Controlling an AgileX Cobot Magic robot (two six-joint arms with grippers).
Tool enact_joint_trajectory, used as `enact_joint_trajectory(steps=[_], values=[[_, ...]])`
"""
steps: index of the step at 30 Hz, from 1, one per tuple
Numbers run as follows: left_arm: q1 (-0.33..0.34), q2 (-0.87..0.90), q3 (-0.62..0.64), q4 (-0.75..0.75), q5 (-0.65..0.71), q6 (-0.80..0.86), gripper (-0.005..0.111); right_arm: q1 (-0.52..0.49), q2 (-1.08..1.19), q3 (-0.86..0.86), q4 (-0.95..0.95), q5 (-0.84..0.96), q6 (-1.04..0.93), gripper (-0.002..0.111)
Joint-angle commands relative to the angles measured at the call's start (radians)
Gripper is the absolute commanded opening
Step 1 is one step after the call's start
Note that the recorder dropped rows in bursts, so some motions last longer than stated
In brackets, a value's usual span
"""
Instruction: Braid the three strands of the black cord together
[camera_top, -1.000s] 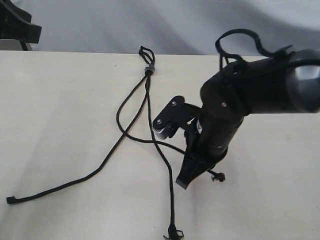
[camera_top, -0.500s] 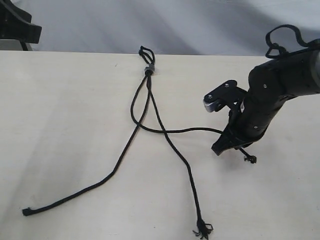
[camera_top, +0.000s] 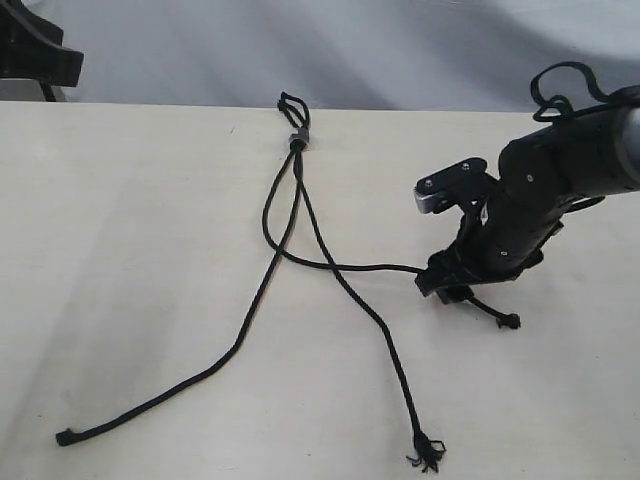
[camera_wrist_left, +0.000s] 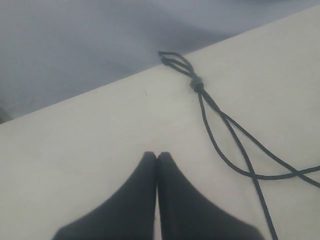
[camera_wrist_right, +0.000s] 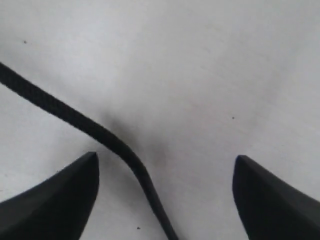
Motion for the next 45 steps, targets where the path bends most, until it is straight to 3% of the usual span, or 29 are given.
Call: enact_joint_trajectory(steps=[1, 7, 9, 13, 14, 17, 21, 23, 25, 28, 31, 33, 36, 41, 43, 44, 45], values=[[0.002, 0.002, 0.005, -0.062, -0.010, -0.008, 0.000, -0.003, -0.160, -0.005, -0.006, 0.026, 0.010, 0.076], [-0.001, 0.034, 0.005, -0.143, -0.010, -0.002, 0.000, -0.003, -0.512, 0.025, -0.006, 0.046, 0.041, 0.076], [-0.029, 0.067, 0.005, -0.175, -0.023, 0.020, 0.000, -0.003, -0.632, 0.065, -0.002, 0.031, 0.075, 0.076], [-0.222, 0.198, -0.002, -0.214, -0.024, 0.052, 0.000, 0.056, -0.990, 0.310, 0.073, -0.124, 0.112, 0.076], [-0.302, 0.253, -0.009, -0.214, -0.022, 0.052, 0.000, 0.076, -1.086, 0.410, 0.104, -0.188, 0.125, 0.076], [-0.421, 0.348, -0.009, -0.214, -0.022, 0.044, 0.000, 0.084, -1.213, 0.567, 0.124, -0.272, 0.125, 0.076], [-0.601, 0.504, -0.009, -0.219, -0.057, -0.043, 0.000, 0.079, -1.299, 0.692, 0.009, -0.584, 0.082, 0.076], [-0.673, 0.583, -0.017, -0.241, -0.138, -0.043, 0.000, 0.006, -1.268, 0.698, 0.020, -0.619, 0.010, 0.076], [-0.723, 0.668, -0.070, -0.241, -0.143, -0.046, 0.000, -0.151, -1.209, 0.698, 0.023, -0.625, 0.010, 0.076], [-0.742, 0.748, -0.140, -0.241, -0.127, -0.051, 0.008, -0.317, -1.127, 0.698, 0.048, -0.632, 0.038, 0.076], [-0.744, 0.823, -0.215, -0.241, -0.073, -0.105, 0.033, -0.439, -1.039, 0.698, 0.083, -0.651, 0.077, 0.076], [-0.744, 0.865, -0.252, -0.241, -0.053, -0.120, 0.050, -0.475, -0.982, 0.704, 0.083, -0.686, 0.097, 0.076], [-0.744, 0.929, -0.294, -0.239, -0.046, -0.179, 0.064, -0.479, -0.873, 0.732, 0.083, -0.823, 0.100, 0.076], [-0.744, 0.990, -0.321, -0.234, -0.026, -0.192, 0.062, -0.479, -0.824, 0.735, 0.081, -0.861, 0.117, 0.076], [-0.744, 0.992, -0.321, -0.229, 0.067, -0.192, 0.048, -0.467, -0.826, 0.735, 0.078, -0.863, 0.117, 0.076], [-0.744, 0.992, -0.321, -0.225, 0.124, -0.176, 0.032, -0.454, -0.826, 0.735, 0.078, -0.867, 0.117, 0.076], [-0.744, 0.992, -0.321, -0.225, 0.142, -0.158, 0.024, -0.448, -0.826, 0.735, 0.078, -0.866, 0.117, 0.076]])
